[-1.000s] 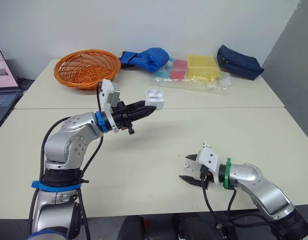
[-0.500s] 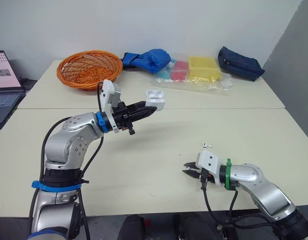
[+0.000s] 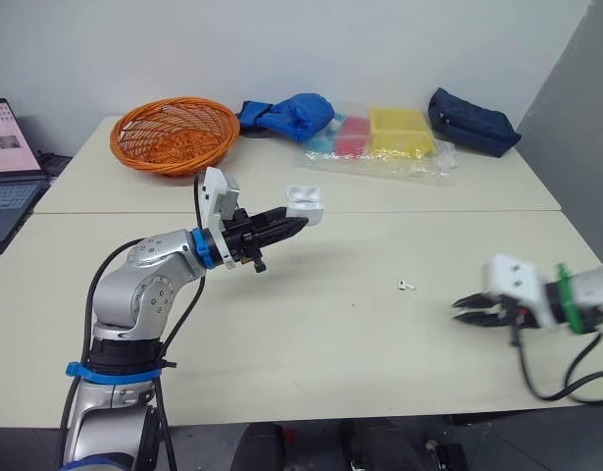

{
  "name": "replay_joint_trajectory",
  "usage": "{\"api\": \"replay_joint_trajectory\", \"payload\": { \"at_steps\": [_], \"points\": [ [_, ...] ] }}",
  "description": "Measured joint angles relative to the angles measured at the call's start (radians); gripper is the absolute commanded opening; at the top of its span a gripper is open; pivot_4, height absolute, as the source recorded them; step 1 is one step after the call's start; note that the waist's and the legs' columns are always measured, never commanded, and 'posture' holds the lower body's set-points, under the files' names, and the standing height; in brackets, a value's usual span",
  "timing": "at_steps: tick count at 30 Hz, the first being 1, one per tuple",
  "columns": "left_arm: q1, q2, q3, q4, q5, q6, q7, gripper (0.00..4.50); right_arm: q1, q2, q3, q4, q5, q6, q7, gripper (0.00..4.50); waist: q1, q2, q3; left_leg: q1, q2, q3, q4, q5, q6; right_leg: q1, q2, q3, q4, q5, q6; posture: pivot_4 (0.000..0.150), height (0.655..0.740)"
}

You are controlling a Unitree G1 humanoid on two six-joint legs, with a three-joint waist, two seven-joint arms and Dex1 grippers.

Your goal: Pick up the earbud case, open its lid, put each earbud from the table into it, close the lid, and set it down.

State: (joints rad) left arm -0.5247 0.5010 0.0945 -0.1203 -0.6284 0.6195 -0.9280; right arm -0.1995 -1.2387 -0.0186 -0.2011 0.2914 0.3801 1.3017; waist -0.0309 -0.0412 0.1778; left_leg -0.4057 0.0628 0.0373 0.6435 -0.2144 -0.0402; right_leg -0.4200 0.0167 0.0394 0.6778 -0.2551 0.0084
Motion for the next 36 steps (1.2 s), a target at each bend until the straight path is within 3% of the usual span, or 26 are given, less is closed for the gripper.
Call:
{"api": "replay_joint_trajectory", "payload": {
  "at_steps": [4, 10, 18, 36],
  "points": [
    [0.003, -0.008, -0.002, -0.001, 0.000, -0.015, 0.003, 0.73, -0.045, -0.028, 0.089, 0.195, -0.107, -0.133, 0.086, 0.42, -0.003, 0.000, 0.000, 0.001, 0.000, 0.001, -0.001, 0.000, 0.000, -0.001, 0.000, 0.001, 0.001, 0.000, 0.000, 0.150, 0.7400],
    [0.031, -0.021, -0.009, -0.037, -0.006, -0.016, 0.025, 0.73, -0.209, 0.032, 0.228, 0.415, -0.272, -0.229, 0.115, 0.42, -0.004, 0.001, 0.001, 0.001, -0.001, 0.003, -0.001, 0.000, 0.000, -0.001, 0.000, 0.002, 0.001, 0.000, 0.001, 0.150, 0.7400],
    [0.063, -0.019, -0.009, -0.077, -0.031, -0.014, 0.044, 0.73, -0.273, 0.035, 0.287, 0.542, -0.390, -0.345, 0.164, 0.42, -0.001, 0.003, 0.002, 0.002, -0.001, 0.004, -0.001, 0.000, 0.000, 0.000, 0.000, 0.002, 0.001, 0.000, 0.001, 0.150, 0.7400],
    [0.047, -0.038, -0.016, -0.115, -0.055, -0.041, 0.052, 0.73, -0.346, 0.052, 0.314, 0.722, -0.499, -0.449, 0.187, 0.42, -0.002, 0.003, 0.002, 0.004, 0.000, 0.008, -0.001, 0.000, 0.000, 0.000, 0.000, 0.003, 0.002, 0.000, 0.001, 0.150, 0.7400]
  ]
}}
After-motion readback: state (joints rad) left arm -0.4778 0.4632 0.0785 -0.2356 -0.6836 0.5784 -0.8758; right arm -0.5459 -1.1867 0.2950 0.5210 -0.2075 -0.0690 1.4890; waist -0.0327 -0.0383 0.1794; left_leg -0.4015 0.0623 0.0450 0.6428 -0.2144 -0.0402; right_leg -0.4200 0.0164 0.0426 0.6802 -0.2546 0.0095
